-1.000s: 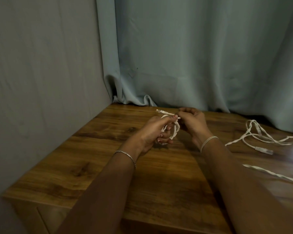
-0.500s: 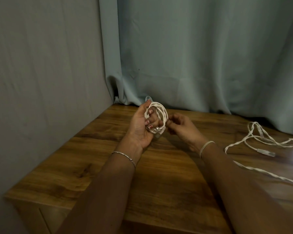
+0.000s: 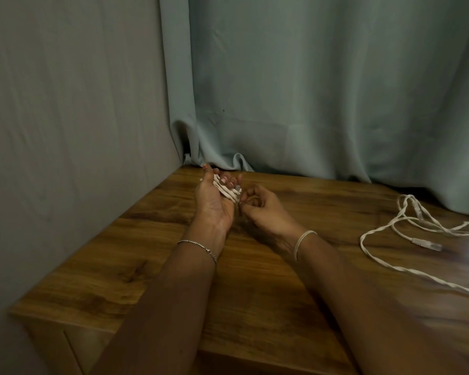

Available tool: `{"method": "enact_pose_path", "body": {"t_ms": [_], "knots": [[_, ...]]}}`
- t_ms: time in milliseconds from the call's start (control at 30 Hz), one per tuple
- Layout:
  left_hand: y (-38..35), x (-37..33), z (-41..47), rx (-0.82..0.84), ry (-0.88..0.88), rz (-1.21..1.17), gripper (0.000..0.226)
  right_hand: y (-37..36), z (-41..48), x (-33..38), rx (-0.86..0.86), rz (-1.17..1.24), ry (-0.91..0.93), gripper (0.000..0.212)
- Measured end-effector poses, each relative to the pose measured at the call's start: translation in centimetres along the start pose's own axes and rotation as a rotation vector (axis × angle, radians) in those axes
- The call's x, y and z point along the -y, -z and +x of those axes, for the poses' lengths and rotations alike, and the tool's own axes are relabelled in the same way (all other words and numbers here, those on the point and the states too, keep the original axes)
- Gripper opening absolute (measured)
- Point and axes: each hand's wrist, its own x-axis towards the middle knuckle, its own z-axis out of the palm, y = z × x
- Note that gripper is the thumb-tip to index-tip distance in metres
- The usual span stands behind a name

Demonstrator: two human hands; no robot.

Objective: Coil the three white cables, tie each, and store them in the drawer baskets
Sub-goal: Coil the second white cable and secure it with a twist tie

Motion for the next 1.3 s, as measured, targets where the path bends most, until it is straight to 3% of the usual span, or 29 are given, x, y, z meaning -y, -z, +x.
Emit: {"method": "enact_pose_path", "body": {"t_ms": [233,567,733,833,1033,1167,1300], "knots": [[0.5,-0.6,0.8,-0.046,-0.056,-0.044,0.038,-1.0,-0.2,0.7,-0.031,-0.019,0.003,0.018],[0.9,-0.5,1.1,-0.052,-0.094,0.111,0.028,-0.7,-1.0,1.1,0.062,0.03,0.01,0.014],[1.2,-0.9,1.3,-0.046,-0.053,0.139,0.027,0.7,-1.3,1.3,0.364,-0.005,-0.054,0.051],[1.1,-1.0,1.0,-0.022,0.0,0.128,0.027,1.2,-1.2,1.4,0.336,-0.212,0.087,0.042],[1.1,-1.0,0.5,0.049,0.061,0.164,0.032,1.9,-1.6,1.7,0.053,-1.028,0.655,0.026],[0.5,-1.1,-0.6,0.126,0.137,0.238,0.068,2.0,-1.6,1.7,-0.063,-1.171,0.84,0.027],[1.0,-1.3,-0.6,0.165,0.18,0.289,0.065,2.1,-1.5,1.5,-0.06,-1.148,0.839,0.03]]}}
